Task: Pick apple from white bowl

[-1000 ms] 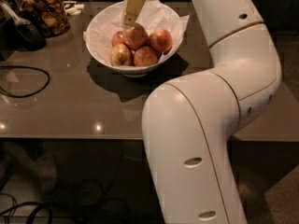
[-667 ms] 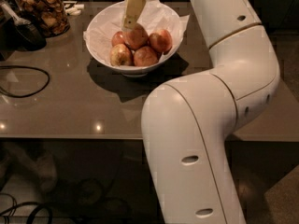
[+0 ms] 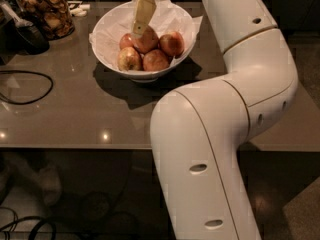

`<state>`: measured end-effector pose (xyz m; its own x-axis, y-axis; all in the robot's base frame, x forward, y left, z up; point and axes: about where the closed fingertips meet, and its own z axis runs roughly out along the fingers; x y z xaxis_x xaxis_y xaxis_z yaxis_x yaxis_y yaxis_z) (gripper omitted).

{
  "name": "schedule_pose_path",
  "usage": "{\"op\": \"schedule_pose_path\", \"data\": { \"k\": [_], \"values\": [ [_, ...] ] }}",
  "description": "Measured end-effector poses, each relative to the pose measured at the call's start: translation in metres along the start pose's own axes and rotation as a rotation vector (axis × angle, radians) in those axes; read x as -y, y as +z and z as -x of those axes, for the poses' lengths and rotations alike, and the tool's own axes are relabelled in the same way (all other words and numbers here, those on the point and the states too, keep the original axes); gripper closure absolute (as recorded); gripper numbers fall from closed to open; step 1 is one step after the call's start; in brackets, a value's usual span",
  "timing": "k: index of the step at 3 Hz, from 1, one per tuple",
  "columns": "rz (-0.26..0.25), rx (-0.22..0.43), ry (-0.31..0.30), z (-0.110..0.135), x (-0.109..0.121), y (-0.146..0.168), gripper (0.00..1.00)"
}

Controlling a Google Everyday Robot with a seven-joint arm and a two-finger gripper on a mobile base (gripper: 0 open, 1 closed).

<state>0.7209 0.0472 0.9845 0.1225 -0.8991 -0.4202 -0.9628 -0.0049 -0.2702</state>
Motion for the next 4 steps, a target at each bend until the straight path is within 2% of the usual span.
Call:
{"op": "schedule_pose_path", "data": {
  "k": [4],
  "values": [
    [0.062, 0.0, 0.007, -0.013, -0.005, 0.025, 0.27]
  ]
}}
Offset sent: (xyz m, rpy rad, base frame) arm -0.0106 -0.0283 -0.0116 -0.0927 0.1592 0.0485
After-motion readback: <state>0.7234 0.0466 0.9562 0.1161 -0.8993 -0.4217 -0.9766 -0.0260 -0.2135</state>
